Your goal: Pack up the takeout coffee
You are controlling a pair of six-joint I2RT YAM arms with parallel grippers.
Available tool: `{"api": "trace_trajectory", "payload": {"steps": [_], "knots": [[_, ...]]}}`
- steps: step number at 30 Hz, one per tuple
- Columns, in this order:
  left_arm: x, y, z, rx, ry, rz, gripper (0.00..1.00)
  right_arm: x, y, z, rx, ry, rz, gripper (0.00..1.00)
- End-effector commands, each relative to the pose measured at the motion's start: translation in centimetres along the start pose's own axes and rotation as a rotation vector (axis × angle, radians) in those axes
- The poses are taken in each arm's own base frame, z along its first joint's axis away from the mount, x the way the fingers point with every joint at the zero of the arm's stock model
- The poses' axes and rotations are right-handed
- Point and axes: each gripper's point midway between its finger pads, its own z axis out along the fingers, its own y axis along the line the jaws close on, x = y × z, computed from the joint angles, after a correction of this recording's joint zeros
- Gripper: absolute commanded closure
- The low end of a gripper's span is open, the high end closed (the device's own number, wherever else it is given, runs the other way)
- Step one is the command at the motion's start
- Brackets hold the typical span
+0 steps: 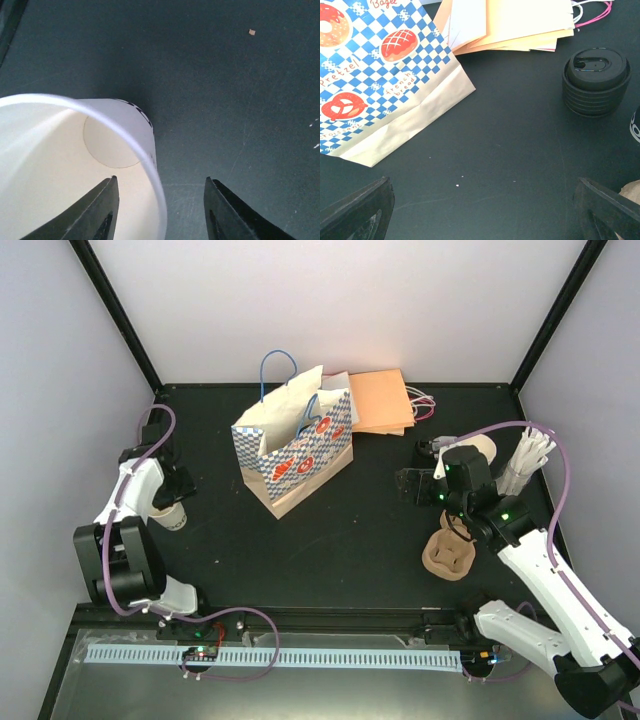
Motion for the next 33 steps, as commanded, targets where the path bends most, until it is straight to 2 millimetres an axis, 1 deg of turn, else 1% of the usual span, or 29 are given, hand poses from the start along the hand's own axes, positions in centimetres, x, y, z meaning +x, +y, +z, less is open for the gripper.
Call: {"api": "trace_trajectory", "payload": {"steps": [1,4,9,10,14,16,19,21,22,23,29,33], "knots": [[-0.3,-0.8,1.2,0.034,0.018,-0.004,0.56,-0.4,0.0,-0.3,-0.006,-0.019,-0.002,0.0],[-0.3,-0.5,1.1,0.021,0.014,-0.007,0.71,-0.3,-0.1,-0.3,-0.003,-0.017,-0.004,0.0],[-0.5,-0.2,-0.3,0.018,-0.02,-0.019,0.97,-0.1,0.0,0.0,-0.006,-0.009,-0.003,0.0],[-0.5,-0.2,-0.5,0.018,-0.021,-0.018,0.98,-0.1,0.0,0.0,-0.005,-0.01,-0.003,0.0],[-0.3,0.0,-1.8,-0.012,-0.037,0.003,0.99,-0.3,0.1,0.0,-0.006,-0.013,-0.008,0.0],[0.2,0.0,-2.6,-0.03,-0.038,0.015,0.98,-0.4,0.1,0.1,-0.005,-0.012,-0.009,0.0],[1.5,-0.9,-4.2,-0.033,-0.058,0.037,0.99,-0.3,0.1,0.2,-0.007,-0.009,-0.009,0.0],[2.6,-1.1,-5.2,-0.052,-0.068,0.022,0.98,-0.2,0.2,0.4,-0.009,-0.005,-0.006,0.0],[3.2,-1.3,-5.3,-0.057,-0.059,0.023,0.98,-0.2,0.2,0.4,-0.011,-0.005,-0.003,0.0],[3.8,-1.3,-6.1,-0.048,-0.069,0.018,0.99,-0.2,0.2,0.4,-0.012,-0.005,-0.002,0.0],[8.2,-4.1,-8.9,0.051,-0.059,0.106,0.99,-0.2,0.1,0.6,-0.007,-0.006,-0.008,0.0],[11.7,-5.7,-10.1,0.101,-0.006,0.177,0.99,-0.2,0.0,1.0,0.006,0.0,-0.011,0.0]]}}
